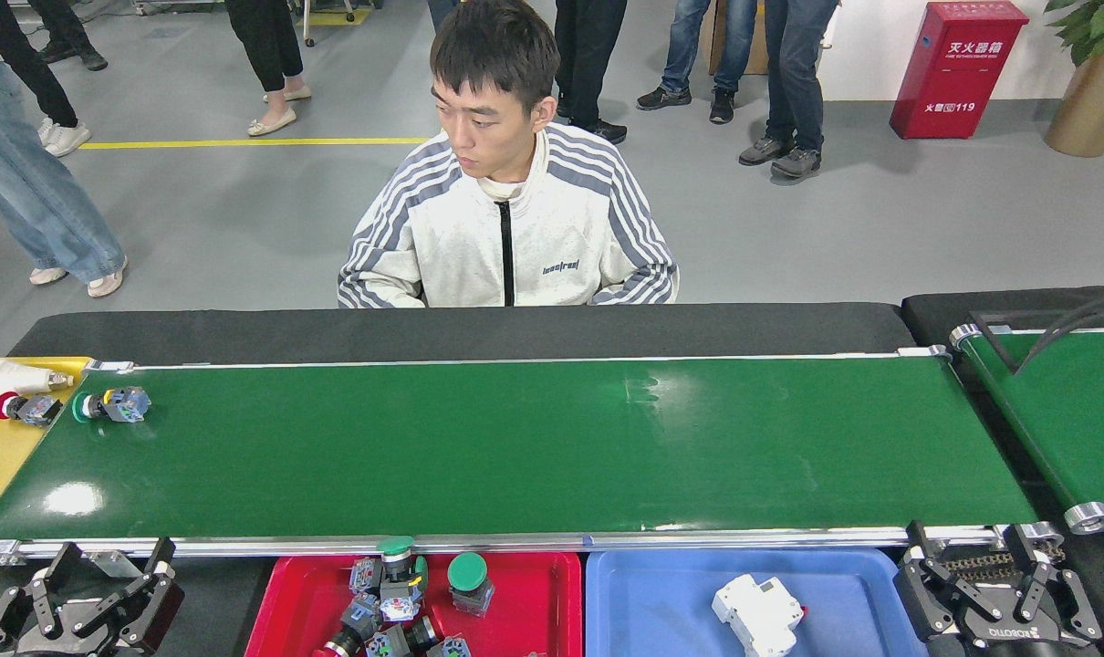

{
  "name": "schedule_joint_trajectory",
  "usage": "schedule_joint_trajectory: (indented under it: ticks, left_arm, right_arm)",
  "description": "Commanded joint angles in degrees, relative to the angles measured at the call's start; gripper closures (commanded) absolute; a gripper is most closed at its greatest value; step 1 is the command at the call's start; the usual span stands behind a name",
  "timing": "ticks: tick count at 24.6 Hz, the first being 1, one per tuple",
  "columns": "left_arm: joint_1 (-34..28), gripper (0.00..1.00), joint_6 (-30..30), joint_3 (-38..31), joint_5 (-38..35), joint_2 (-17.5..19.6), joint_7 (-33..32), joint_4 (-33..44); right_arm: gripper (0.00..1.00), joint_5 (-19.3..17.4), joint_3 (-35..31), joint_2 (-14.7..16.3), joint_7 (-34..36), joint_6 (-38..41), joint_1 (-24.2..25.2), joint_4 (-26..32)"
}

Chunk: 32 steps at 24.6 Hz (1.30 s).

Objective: Pick switch part from conveyor to tray

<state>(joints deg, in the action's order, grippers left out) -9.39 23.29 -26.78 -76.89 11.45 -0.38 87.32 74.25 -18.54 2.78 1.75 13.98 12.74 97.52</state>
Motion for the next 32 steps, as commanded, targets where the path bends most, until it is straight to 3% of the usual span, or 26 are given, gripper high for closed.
schedule_joint_trajectory:
  ticks: [1, 12, 32]
  left_arm:
    - [0.2, 0.0, 0.5, -0.5, 0.3, 0.7, 0.5, 0.7]
    - [0.0, 0.0, 0.8, -0.5, 0.5, 0.6, 0.3, 1.1]
    - [0.3, 0.0, 0.9, -0.5, 0.7, 0.6, 0.1, 2.2]
  right_arm:
    - [0.02, 0.0, -0.1, -0.1, -0.1, -0.3, -0.2, 0.8]
    - [0.02, 0.2, 0.0, -0.1, -4.7, -4.1, -0.3, 0.8]
    - [0.01, -0.4, -0.1, 1.0, -4.6, -2.4, -0.7, 3.3]
